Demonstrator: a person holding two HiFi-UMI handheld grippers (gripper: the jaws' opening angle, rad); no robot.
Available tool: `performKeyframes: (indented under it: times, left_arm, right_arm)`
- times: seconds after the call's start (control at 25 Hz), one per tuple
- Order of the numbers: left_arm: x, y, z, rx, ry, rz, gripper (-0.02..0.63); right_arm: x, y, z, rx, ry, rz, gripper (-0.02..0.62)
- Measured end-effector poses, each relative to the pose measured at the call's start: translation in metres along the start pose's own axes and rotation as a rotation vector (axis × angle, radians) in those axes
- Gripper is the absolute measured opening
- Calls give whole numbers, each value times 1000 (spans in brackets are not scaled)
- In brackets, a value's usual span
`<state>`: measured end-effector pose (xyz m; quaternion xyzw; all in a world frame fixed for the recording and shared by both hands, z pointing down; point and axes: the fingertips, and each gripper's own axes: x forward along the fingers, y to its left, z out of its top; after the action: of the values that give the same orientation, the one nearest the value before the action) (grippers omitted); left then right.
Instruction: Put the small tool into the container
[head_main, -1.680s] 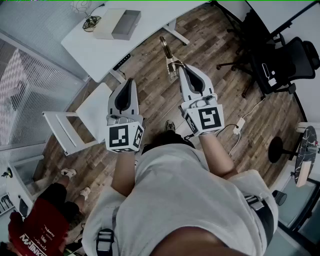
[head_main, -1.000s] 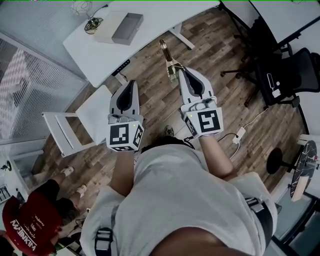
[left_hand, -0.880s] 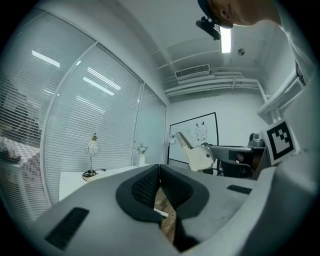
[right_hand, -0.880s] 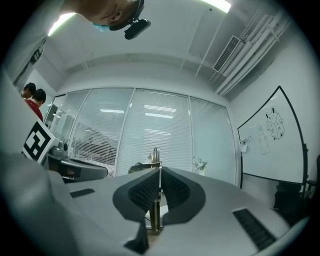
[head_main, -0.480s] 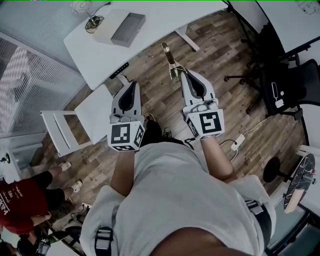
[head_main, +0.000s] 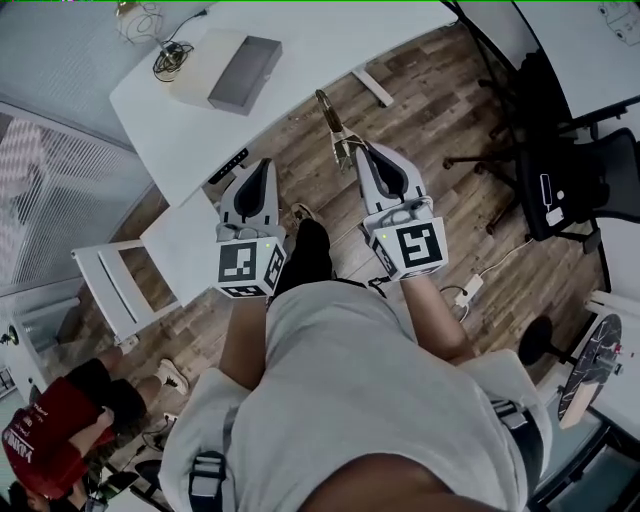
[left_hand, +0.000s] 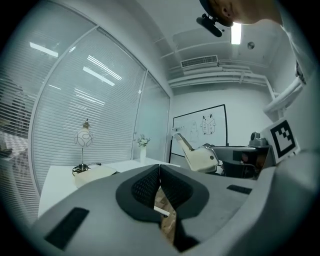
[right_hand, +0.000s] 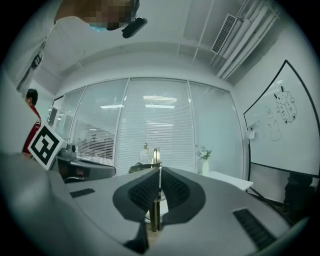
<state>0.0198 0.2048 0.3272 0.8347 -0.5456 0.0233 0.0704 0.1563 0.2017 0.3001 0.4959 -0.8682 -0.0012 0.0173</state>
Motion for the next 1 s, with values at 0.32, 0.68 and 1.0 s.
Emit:
performKeyframes:
  times: [0.32, 0.68, 1.0]
  left_arm:
    - [76, 47, 3, -8, 42, 2, 25]
    - [152, 101, 4, -12, 84, -3, 25]
    - [180, 139, -2, -30, 114, 23, 25]
  right_arm:
    - [81, -34, -6, 29, 39, 27, 31]
    - [169, -60, -20, 59, 88, 73, 31]
    - [226, -61, -31, 35, 122, 140, 31]
